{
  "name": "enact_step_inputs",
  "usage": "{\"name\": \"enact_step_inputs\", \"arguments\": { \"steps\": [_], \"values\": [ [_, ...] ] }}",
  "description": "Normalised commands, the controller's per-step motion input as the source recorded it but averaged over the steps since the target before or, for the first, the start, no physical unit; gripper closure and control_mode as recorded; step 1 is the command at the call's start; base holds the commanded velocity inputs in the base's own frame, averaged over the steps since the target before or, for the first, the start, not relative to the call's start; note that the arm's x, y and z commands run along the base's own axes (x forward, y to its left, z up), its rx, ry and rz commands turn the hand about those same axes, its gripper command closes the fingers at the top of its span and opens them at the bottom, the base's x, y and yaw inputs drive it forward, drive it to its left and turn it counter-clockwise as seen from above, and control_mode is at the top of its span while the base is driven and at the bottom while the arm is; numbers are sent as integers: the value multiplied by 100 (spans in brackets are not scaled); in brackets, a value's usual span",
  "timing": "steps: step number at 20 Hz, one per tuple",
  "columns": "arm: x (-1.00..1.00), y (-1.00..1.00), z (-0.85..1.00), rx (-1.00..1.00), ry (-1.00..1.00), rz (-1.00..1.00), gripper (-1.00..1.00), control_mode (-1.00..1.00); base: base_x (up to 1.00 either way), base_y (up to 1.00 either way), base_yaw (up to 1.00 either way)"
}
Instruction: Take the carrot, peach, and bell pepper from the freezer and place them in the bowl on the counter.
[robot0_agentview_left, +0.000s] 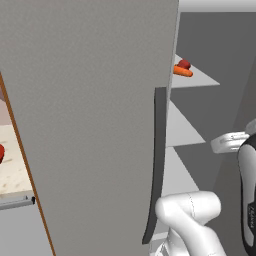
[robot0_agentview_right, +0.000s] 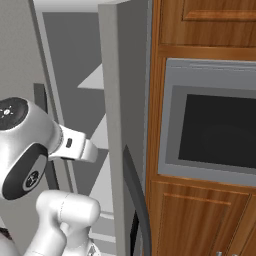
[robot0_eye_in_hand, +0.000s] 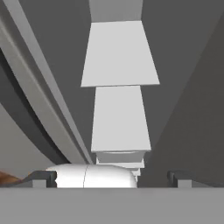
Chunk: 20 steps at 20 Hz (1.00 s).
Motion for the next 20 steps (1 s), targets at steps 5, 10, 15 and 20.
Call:
{"name": "enact_step_inputs", "arguments": {
  "steps": [5, 10, 15, 20],
  "values": [
    [8, -1, 34, 0, -2, 0, -100, -100, 0, 0, 0],
    [6, -3, 23, 0, -8, 0, -100, -100, 0, 0, 0],
    [21, -7, 2, 0, -12, 0, -100, -100, 0, 0, 0],
    [20, -1, 8, 0, -9, 0, -100, -100, 0, 0, 0]
  ]
}}
